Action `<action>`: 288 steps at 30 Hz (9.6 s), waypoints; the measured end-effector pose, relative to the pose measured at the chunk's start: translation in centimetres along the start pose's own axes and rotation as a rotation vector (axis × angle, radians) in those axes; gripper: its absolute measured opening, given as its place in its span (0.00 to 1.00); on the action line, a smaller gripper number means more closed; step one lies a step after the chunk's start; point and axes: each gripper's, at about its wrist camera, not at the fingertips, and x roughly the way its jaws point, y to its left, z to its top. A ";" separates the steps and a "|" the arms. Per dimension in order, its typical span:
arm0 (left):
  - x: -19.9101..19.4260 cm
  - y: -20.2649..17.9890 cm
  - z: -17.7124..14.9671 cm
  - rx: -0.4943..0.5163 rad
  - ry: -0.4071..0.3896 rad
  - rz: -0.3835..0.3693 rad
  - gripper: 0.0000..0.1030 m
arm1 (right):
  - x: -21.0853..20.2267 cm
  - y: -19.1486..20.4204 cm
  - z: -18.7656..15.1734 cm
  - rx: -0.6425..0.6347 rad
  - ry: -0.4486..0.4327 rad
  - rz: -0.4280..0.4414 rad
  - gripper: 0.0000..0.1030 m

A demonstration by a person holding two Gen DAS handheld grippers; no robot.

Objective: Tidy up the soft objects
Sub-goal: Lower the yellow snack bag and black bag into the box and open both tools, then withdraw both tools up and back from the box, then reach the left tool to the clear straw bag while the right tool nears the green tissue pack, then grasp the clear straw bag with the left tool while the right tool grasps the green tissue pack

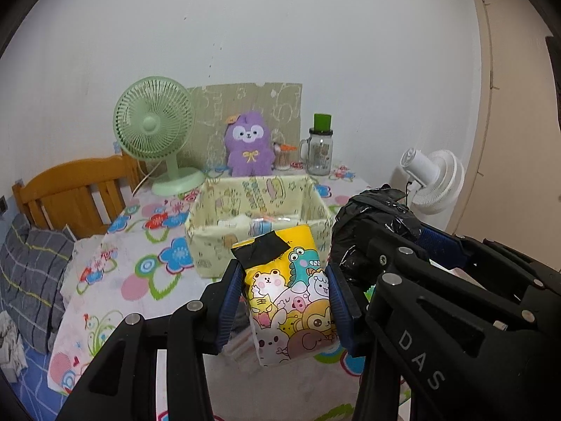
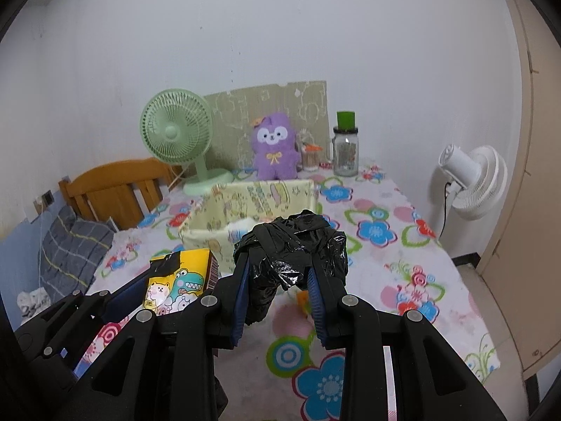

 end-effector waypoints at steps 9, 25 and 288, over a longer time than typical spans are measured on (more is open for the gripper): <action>-0.7 0.1 2.3 0.018 -0.036 0.005 0.47 | -0.5 0.1 2.4 -0.005 -0.032 0.006 0.33; 2.5 0.7 5.2 0.027 -0.025 -0.012 0.47 | 2.7 -0.2 5.1 0.016 -0.031 0.013 0.33; 5.0 -1.3 -3.9 0.004 0.106 -0.040 0.19 | 5.1 -2.4 -4.3 0.028 0.117 -0.012 0.51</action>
